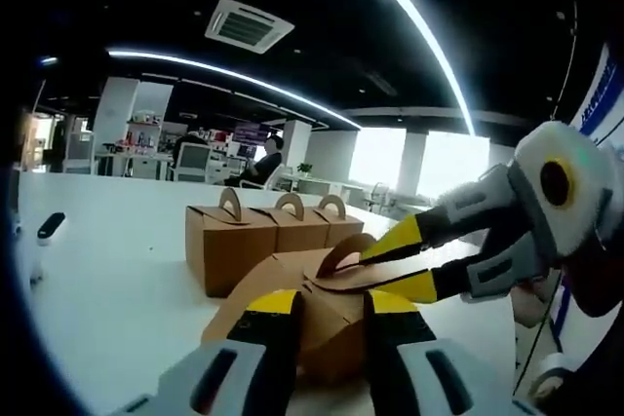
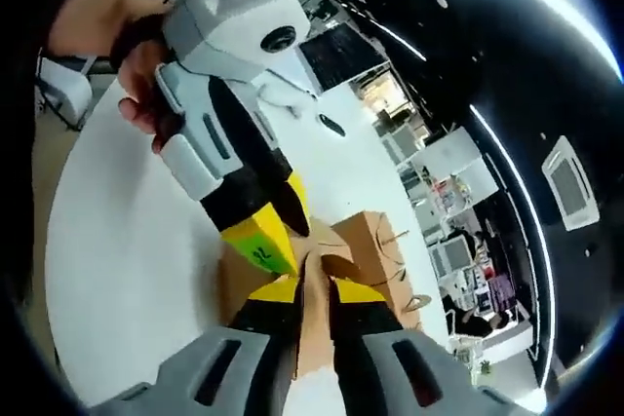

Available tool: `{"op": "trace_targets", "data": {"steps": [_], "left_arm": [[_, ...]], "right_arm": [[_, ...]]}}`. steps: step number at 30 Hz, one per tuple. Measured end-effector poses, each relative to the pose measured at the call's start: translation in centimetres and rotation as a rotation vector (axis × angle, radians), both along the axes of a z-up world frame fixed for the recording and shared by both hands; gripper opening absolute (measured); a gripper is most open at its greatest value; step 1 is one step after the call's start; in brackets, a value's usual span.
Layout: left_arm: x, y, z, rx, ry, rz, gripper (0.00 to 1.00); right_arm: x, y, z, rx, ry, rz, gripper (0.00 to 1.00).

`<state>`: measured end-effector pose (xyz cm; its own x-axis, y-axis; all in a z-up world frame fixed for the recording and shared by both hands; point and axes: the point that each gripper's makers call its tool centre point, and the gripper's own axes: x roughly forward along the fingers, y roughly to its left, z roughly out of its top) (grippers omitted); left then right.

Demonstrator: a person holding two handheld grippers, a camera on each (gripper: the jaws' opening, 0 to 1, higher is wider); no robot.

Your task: Pick up one paper box from the group, open the paper box, and remove the item inside

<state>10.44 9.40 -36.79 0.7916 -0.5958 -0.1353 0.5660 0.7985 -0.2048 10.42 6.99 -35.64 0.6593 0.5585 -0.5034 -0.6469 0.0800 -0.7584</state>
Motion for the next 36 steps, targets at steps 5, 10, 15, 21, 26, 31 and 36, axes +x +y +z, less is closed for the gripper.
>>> {"op": "trace_targets", "data": {"steps": [5, 10, 15, 21, 26, 31, 36], "left_arm": [[0.0, 0.1, 0.0, 0.001, 0.000, -0.002, 0.28], [0.1, 0.3, 0.0, 0.002, -0.001, -0.002, 0.28], [0.2, 0.5, -0.1, 0.007, -0.001, 0.003, 0.28], [0.1, 0.5, -0.1, 0.012, -0.002, 0.001, 0.27], [-0.1, 0.2, 0.0, 0.012, -0.004, 0.004, 0.27], [-0.2, 0.1, 0.1, 0.011, -0.004, 0.005, 0.26], [-0.3, 0.1, 0.1, 0.004, -0.006, 0.008, 0.26]], "right_arm": [[0.1, 0.4, -0.4, -0.102, 0.008, 0.034, 0.11], [-0.1, 0.4, -0.5, -0.148, 0.028, 0.042, 0.11], [-0.1, 0.7, -1.0, -0.224, -0.011, 0.061, 0.08], [-0.2, 0.7, -1.2, -0.260, -0.041, 0.054, 0.05], [0.1, 0.6, -1.2, -0.243, -0.035, 0.007, 0.05], [0.2, 0.5, -1.1, -0.201, 0.004, -0.035, 0.04], [0.2, 0.5, -1.1, -0.159, 0.004, -0.059, 0.02]]}}
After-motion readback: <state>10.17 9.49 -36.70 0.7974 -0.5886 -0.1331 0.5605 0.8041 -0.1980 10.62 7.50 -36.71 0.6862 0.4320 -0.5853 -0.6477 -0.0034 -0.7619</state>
